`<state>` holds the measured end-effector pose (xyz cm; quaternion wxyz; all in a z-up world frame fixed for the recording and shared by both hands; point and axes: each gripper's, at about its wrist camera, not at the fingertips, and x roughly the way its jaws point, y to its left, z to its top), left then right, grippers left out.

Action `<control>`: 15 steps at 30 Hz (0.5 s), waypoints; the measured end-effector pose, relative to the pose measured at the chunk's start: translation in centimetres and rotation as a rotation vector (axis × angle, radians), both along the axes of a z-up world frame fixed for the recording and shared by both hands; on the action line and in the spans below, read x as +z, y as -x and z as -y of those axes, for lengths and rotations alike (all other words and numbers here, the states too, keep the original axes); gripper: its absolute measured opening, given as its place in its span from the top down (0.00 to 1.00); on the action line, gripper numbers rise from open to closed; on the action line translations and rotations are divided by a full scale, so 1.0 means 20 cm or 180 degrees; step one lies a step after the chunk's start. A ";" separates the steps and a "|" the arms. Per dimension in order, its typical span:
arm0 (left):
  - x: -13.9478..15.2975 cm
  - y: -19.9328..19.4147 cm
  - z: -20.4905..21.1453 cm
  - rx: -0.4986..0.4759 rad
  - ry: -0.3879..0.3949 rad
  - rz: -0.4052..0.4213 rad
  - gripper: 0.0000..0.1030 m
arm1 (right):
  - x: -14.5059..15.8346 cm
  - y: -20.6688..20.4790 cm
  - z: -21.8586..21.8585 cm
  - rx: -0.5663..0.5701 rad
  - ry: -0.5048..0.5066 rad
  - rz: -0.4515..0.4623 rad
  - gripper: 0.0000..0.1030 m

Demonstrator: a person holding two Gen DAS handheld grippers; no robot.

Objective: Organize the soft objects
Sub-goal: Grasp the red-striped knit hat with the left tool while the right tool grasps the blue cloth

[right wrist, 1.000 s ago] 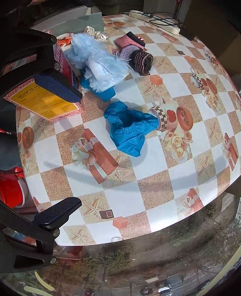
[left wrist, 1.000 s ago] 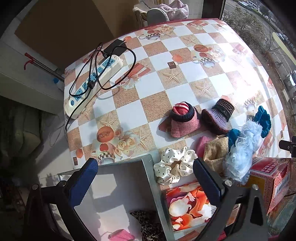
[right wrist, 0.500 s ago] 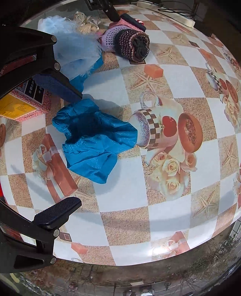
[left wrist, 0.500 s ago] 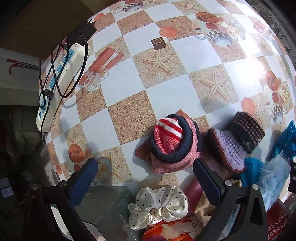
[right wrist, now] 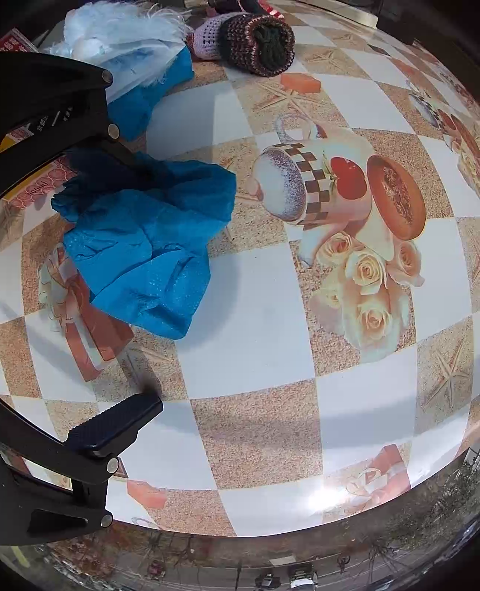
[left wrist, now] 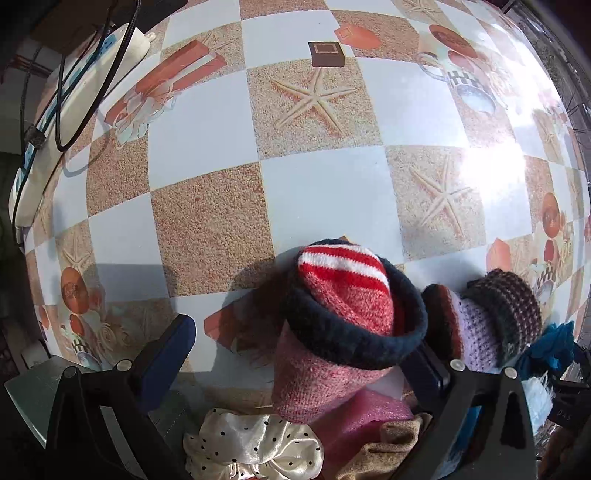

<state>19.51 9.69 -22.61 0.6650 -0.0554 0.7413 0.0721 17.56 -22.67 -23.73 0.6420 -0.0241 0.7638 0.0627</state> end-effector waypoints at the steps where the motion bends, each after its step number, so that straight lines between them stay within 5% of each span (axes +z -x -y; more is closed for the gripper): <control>1: 0.00 0.00 -0.01 0.0020 0.0030 -0.0005 0.00 | 0.00 0.01 0.01 0.0002 -0.0006 0.0017 0.00; 12: -0.07 -0.06 0.01 0.0064 0.0146 -0.0271 0.00 | 0.03 0.01 -0.02 0.0016 -0.0023 0.0165 0.00; 15: -0.04 -0.05 0.07 0.0035 0.0116 -0.0154 0.13 | 0.04 0.01 -0.06 0.0095 -0.0034 0.0199 0.12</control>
